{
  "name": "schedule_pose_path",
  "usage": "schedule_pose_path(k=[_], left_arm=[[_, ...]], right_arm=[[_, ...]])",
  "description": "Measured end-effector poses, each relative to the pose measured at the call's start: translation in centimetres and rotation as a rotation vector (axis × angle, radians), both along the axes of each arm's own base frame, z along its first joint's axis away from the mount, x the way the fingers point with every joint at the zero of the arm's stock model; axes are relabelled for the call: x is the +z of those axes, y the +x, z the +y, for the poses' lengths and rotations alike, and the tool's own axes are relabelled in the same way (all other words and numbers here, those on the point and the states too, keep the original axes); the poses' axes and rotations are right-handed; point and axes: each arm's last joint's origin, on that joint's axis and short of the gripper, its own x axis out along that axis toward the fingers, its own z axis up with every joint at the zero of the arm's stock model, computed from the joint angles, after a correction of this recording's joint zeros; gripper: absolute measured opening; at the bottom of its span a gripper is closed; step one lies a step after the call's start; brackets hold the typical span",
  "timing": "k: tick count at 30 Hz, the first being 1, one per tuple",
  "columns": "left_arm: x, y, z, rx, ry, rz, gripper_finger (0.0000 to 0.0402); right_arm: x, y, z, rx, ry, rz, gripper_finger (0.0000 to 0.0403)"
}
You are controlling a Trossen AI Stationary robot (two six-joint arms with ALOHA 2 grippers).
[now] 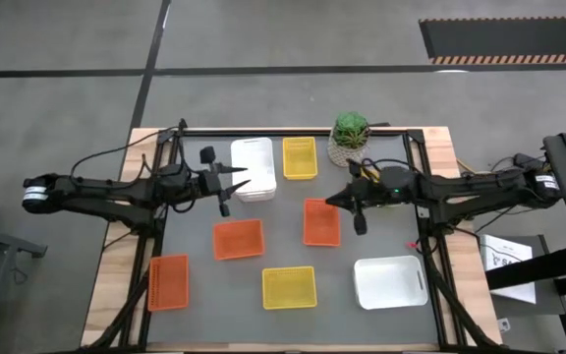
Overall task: Stack baskets by color
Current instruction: Stack the left orange bin on top of the right orange bin
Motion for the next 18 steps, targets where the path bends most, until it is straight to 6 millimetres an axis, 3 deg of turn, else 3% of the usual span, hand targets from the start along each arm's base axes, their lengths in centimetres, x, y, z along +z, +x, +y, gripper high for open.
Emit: schedule_pose_path(k=[9, 13, 18], left_arm=[[-0.2, 0.1, 0.0, 0.000, -0.001, 0.011, 0.0125], [-0.2, 0.1, 0.0, 0.000, -0.001, 0.009, 0.0125], [-0.1, 0.1, 0.0, 0.000, -0.001, 0.007, 0.0125]], right_arm=[[1.1, 3.0, -0.2, 0.064, -0.109, 0.354, 0.0009], [0.5, 3.2, -0.2, 0.199, -0.247, 0.583, 0.0009], [0.0, 4.3, -0.2, 0.283, -0.294, 0.726, 0.0009]])
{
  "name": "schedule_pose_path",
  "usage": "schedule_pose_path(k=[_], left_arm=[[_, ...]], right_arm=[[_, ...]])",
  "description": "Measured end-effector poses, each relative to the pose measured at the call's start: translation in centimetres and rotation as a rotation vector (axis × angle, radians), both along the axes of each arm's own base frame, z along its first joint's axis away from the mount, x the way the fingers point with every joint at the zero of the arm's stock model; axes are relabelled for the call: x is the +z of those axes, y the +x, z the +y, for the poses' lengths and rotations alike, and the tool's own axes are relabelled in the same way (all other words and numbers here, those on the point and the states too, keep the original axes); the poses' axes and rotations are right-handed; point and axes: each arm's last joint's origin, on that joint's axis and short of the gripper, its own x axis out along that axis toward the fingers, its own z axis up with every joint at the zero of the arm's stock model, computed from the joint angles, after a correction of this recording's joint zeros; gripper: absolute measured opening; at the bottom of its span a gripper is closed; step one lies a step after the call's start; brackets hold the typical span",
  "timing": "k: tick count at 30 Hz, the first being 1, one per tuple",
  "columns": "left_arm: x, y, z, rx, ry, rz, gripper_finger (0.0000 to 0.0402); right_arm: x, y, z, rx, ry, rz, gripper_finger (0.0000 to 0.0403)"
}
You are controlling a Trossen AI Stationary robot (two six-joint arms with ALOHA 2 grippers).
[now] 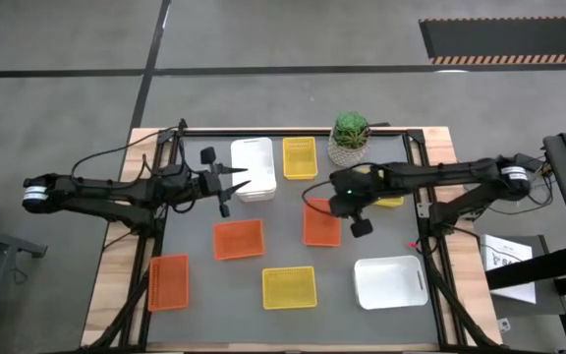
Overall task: Stack baskets by color
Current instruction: Stack the left orange bin on top of the right orange bin
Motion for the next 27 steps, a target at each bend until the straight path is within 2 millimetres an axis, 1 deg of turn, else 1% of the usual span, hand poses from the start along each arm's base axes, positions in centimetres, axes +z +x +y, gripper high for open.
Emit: schedule_pose_path(k=[4, 7, 11, 15, 18, 23, 27], left_arm=[[0.0, 0.0, 0.0, 0.000, 0.000, -0.001, 0.0125], [0.0, 0.0, 0.0, 0.000, -0.002, -0.001, 0.0125], [-0.1, 0.0, 0.0, 0.001, -0.066, -0.015, 0.0125], [-0.3, 0.1, -0.3, -0.016, -0.150, -0.028, 0.0125], [-0.6, 0.5, -0.9, -0.053, -0.198, -0.020, 0.0125], [-1.7, 1.5, -2.2, -0.109, -0.239, 0.033, 0.0125], [-2.4, 2.2, -3.3, -0.136, -0.315, 0.094, 0.0125]], right_arm=[[-0.4, 1.0, -0.1, 0.001, 0.006, 0.100, 0.0009], [-0.7, 1.3, 0.0, 0.003, 0.009, 0.167, 0.0009], [-1.5, 1.5, 0.0, 0.013, 0.009, 0.227, 0.0009], [-1.8, 1.4, 0.0, 0.015, 0.009, 0.240, 0.0009], [-1.8, 1.4, 0.0, 0.012, 0.009, 0.234, 0.0009], [-1.5, 1.5, 0.0, 0.011, 0.009, 0.215, 0.0009], [-1.4, 1.4, 0.0, -0.009, 0.016, 0.207, 0.0009]])
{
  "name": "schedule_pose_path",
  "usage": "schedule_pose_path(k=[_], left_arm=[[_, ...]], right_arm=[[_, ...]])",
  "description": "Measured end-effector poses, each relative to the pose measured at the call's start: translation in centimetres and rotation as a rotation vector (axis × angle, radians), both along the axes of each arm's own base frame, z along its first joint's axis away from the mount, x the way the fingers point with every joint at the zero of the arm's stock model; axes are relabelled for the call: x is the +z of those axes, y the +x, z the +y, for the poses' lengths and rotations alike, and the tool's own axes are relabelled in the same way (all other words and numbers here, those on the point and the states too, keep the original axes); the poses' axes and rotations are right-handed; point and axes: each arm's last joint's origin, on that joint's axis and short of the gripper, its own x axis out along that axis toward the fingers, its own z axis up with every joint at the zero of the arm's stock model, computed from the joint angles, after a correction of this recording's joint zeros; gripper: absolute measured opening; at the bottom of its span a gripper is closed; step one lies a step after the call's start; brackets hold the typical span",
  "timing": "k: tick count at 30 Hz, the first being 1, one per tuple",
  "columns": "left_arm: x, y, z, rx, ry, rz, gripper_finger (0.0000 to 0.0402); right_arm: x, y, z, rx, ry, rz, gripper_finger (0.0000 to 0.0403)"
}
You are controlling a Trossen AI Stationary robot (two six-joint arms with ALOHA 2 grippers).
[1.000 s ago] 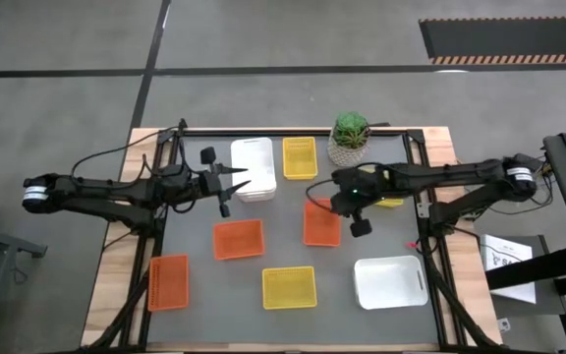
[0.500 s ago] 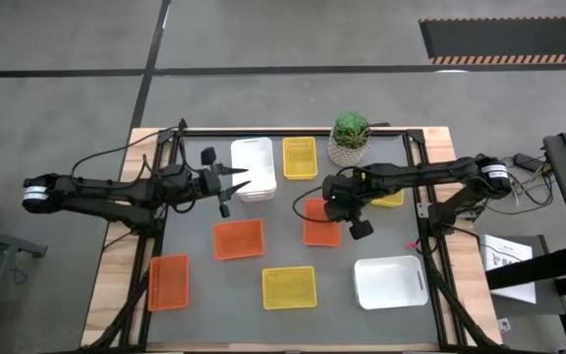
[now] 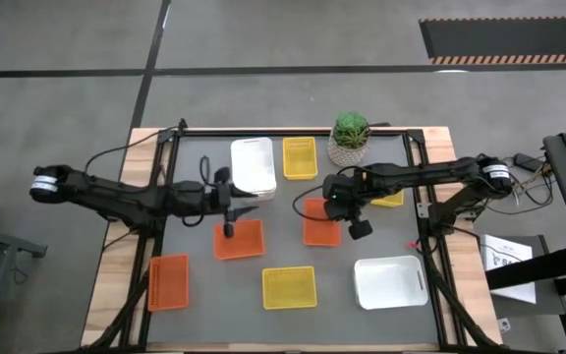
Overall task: Stack baskets by color
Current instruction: Stack the left orange bin on top of the right orange bin
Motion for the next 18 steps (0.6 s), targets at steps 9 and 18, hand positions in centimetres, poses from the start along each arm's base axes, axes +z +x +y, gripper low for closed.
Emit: schedule_pose_path(k=[9, 18], left_arm=[[-0.5, 1.5, -1.9, -0.034, -0.105, 0.201, 0.0125], [-1.6, 3.4, -3.5, -0.157, -0.213, 0.524, 0.0125]], right_arm=[[0.1, 0.4, 0.0, -0.018, 0.002, -0.067, 0.0008], [0.3, 0.2, 0.0, -0.022, 0.003, -0.070, 0.0008]])
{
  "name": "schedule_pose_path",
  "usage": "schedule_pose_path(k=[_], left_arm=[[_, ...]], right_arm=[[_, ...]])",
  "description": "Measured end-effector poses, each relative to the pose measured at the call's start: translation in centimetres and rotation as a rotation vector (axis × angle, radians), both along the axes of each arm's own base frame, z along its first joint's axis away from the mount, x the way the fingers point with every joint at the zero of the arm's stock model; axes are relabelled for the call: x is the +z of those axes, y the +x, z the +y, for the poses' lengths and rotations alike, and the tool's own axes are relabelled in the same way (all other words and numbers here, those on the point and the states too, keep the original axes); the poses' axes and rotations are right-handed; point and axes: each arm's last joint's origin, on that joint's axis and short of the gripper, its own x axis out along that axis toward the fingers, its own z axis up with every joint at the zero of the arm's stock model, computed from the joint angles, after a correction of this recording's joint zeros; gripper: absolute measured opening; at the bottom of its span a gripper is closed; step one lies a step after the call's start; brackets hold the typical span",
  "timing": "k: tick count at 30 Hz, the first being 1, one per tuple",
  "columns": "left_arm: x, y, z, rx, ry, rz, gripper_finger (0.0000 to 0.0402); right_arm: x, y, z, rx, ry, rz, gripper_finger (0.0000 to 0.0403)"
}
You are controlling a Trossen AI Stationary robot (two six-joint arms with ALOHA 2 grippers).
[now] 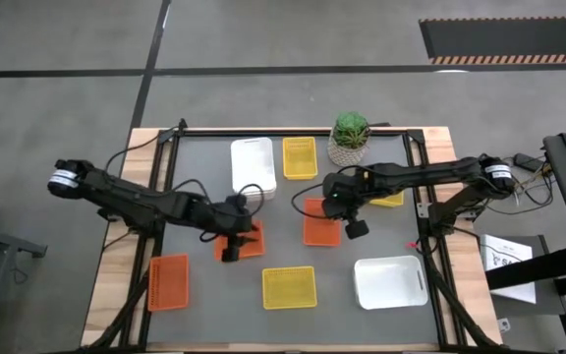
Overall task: Stack baskets by color
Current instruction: Stack the left orange bin on top of the right orange bin
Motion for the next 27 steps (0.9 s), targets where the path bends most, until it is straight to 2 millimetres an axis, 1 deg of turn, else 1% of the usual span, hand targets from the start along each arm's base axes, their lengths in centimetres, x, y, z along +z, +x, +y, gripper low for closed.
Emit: schedule_pose_path(k=[5, 8, 12, 16, 20, 24, 27], left_arm=[[0.0, 0.5, -0.4, -0.030, -0.079, 0.148, 0.0125], [0.0, 0.8, -0.6, -0.049, -0.107, 0.190, 0.0125], [-0.1, 0.7, -0.8, -0.031, -0.131, 0.241, 0.0125], [0.4, 0.6, -1.4, 0.022, -0.192, 0.268, 0.0125], [1.2, 0.2, -2.5, 0.092, -0.260, 0.345, 0.0113], [2.1, -0.4, -4.0, 0.198, -0.338, 0.460, 0.0092], [2.5, -1.4, -5.3, 0.332, -0.454, 0.611, 0.0083]], right_arm=[[0.5, -0.4, 0.1, -0.005, 0.000, -0.019, 0.0008], [0.8, -0.8, 0.4, 0.001, -0.004, -0.033, 0.0008], [0.9, -1.4, 1.0, 0.016, -0.004, -0.081, 0.0008], [1.0, -2.1, 1.5, 0.027, 0.000, -0.129, 0.0008], [1.1, -2.6, 1.7, 0.031, 0.001, -0.175, 0.0008], [1.1, -2.9, 1.7, 0.050, -0.010, -0.228, 0.0008], [1.2, -2.9, 1.7, 0.057, -0.015, -0.253, 0.0008]])
